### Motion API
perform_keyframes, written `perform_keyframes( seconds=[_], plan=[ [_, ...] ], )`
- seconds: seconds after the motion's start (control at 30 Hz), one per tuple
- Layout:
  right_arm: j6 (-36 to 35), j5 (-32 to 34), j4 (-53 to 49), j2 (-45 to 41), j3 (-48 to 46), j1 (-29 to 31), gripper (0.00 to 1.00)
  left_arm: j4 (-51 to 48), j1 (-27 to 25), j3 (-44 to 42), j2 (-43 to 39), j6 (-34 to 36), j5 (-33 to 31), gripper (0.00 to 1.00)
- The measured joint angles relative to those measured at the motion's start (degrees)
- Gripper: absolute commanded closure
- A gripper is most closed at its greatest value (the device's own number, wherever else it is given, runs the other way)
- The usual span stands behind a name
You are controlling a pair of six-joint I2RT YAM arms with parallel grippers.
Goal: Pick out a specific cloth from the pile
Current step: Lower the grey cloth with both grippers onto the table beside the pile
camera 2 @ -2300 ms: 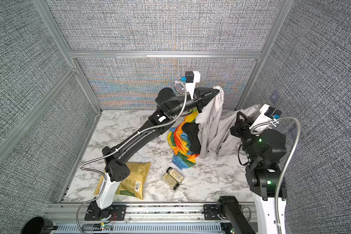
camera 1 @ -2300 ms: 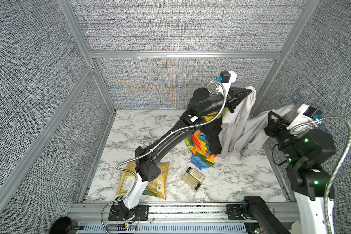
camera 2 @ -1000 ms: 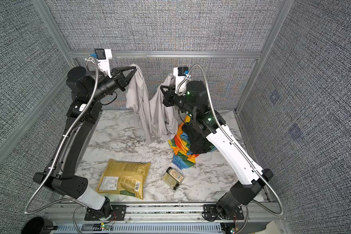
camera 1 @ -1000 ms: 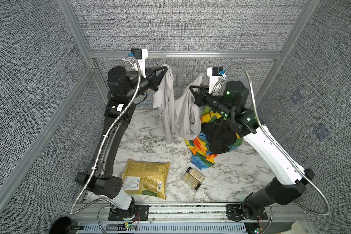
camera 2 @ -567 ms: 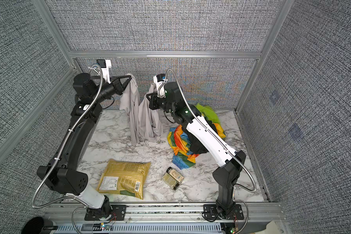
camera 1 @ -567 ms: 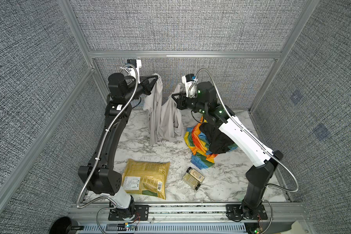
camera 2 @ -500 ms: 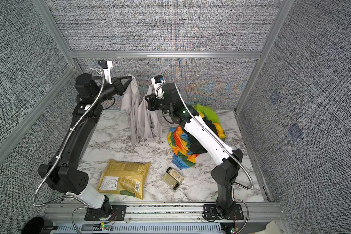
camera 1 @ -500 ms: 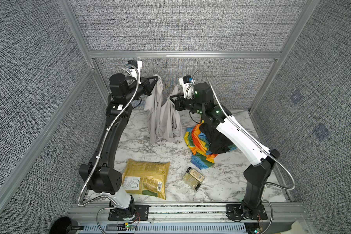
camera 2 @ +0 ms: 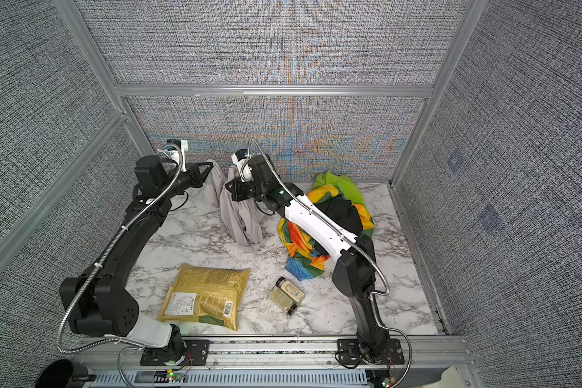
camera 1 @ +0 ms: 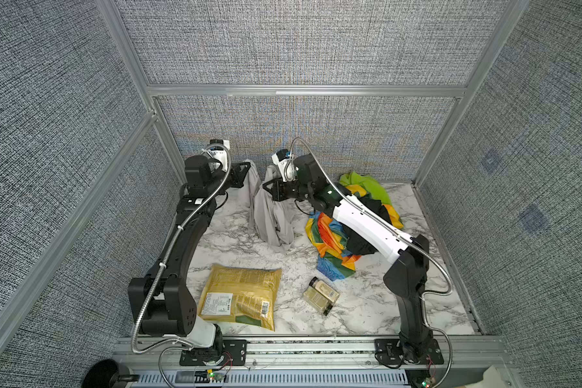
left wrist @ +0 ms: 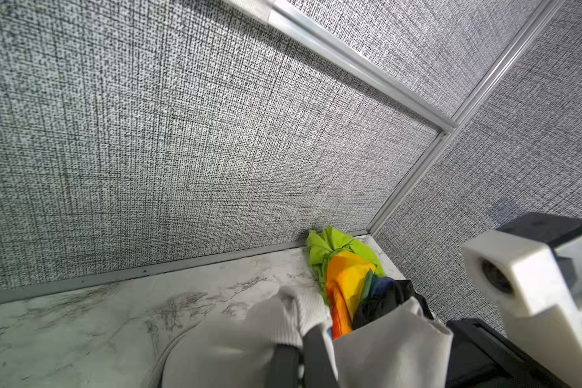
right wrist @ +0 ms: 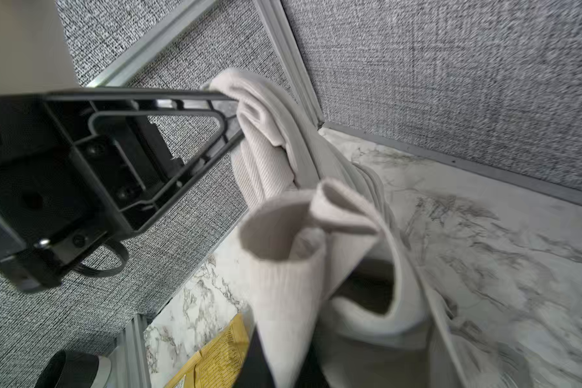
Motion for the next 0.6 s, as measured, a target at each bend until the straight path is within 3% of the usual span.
perform_keyframes(
  seconds=[0.27,0.6],
  plan=[
    [3.6,-1.3,3.1,6.6,-0.3,0.2,1.00,4.3,2.3,-10.9,-5.1,1.1,0.3,1.00],
    [11.3,0.7,3.8,17.7,5.2,-3.0,1.00,8.3,1.6,-15.0,-6.5,1.5,3.6,1.00]
  ],
)
